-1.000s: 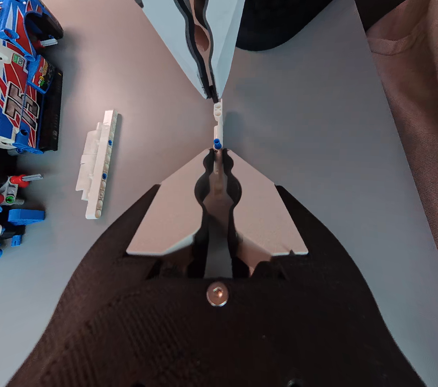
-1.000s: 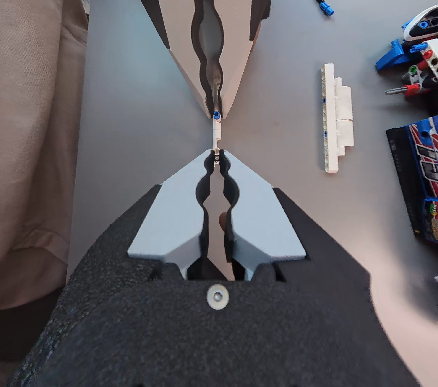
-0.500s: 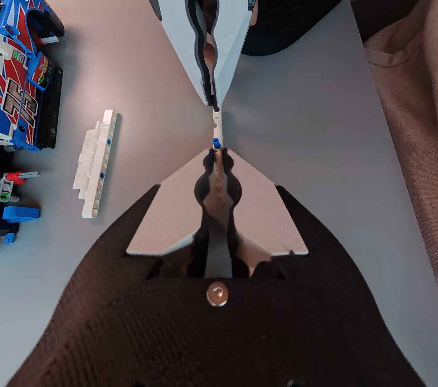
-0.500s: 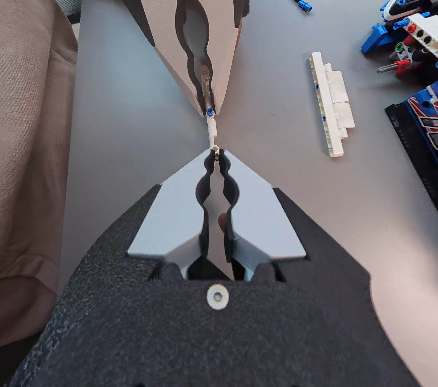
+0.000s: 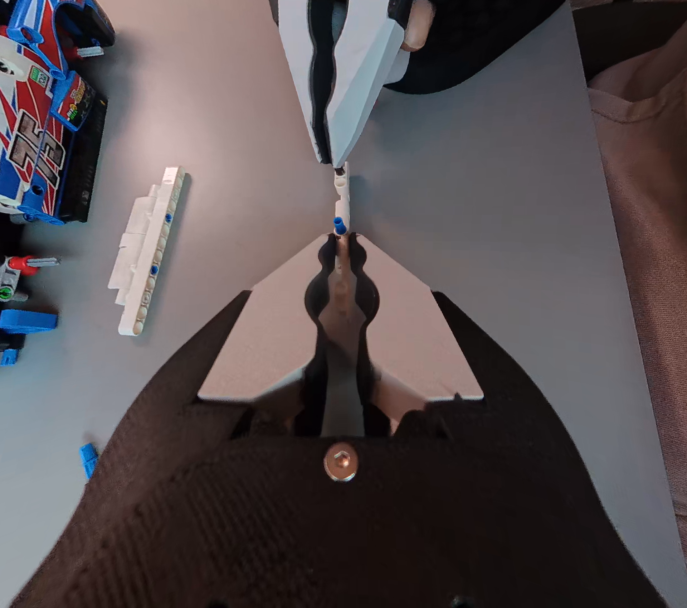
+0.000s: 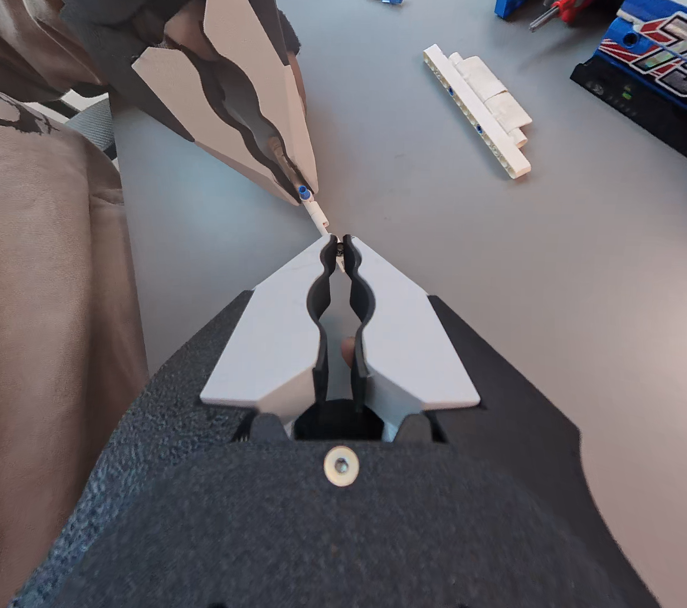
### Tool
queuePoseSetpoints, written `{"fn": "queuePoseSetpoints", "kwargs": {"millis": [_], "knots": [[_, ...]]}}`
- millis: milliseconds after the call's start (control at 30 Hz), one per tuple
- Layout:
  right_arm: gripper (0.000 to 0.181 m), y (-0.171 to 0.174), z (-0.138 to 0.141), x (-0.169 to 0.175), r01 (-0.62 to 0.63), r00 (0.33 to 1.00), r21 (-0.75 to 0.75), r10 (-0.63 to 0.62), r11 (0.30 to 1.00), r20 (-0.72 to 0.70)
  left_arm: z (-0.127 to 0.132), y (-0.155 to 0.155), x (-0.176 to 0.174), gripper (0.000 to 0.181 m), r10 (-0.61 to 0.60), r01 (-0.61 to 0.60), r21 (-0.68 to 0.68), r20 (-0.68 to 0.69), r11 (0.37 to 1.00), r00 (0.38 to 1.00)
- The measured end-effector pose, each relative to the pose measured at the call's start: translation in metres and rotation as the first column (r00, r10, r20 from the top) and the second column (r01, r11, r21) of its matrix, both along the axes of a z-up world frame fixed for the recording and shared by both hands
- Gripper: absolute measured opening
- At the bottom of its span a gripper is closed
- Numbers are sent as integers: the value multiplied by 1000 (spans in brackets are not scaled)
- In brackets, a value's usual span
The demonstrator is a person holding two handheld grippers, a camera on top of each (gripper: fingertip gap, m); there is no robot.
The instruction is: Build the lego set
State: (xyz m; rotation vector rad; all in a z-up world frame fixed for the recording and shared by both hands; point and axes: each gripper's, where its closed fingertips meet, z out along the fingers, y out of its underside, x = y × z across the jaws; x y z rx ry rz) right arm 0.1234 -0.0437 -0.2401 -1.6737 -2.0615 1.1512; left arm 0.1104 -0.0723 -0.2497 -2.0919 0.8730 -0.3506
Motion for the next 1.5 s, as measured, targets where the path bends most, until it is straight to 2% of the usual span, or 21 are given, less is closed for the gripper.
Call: {"fn": "queuePoseSetpoints", "kwargs": {"millis": [200,633,800,933,1033,1100,1367,1433,1500], "knots": [[1,0,0,1,12,1000,-14,-13,1000,-6,0,0,0,6,11,-11,-7,10,1000,1000],[1,-1,-1,5,-62,998,73,63,995,-9,0,1,0,6,23,-22,-16,21,1000,1000],[1,0,-2,3,-165,986,290,166,943,24,1,0,2,6,0,0,-2,20,1000,1000],[1,-2,-3,6,-170,985,250,167,953,33,1,0,2,6,0,0,13,2,1000,1000],[0,-5,-8,5,-197,980,293,188,936,59,1,0,4,6,-7,7,28,-9,1000,1000],[1,-5,-9,6,-199,980,271,184,942,83,1,0,4,6,-10,11,40,-29,999,1000],[2,-7,-7,7,-178,984,199,171,964,53,0,-1,4,6,-16,16,15,-2,1000,1000],[15,-8,-5,10,-197,980,175,192,965,44,-1,-2,4,6,-21,21,17,-18,1000,1000],[15,-7,-5,13,-218,976,208,215,953,39,-1,-2,5,6,-23,23,18,-20,1000,1000]]}}
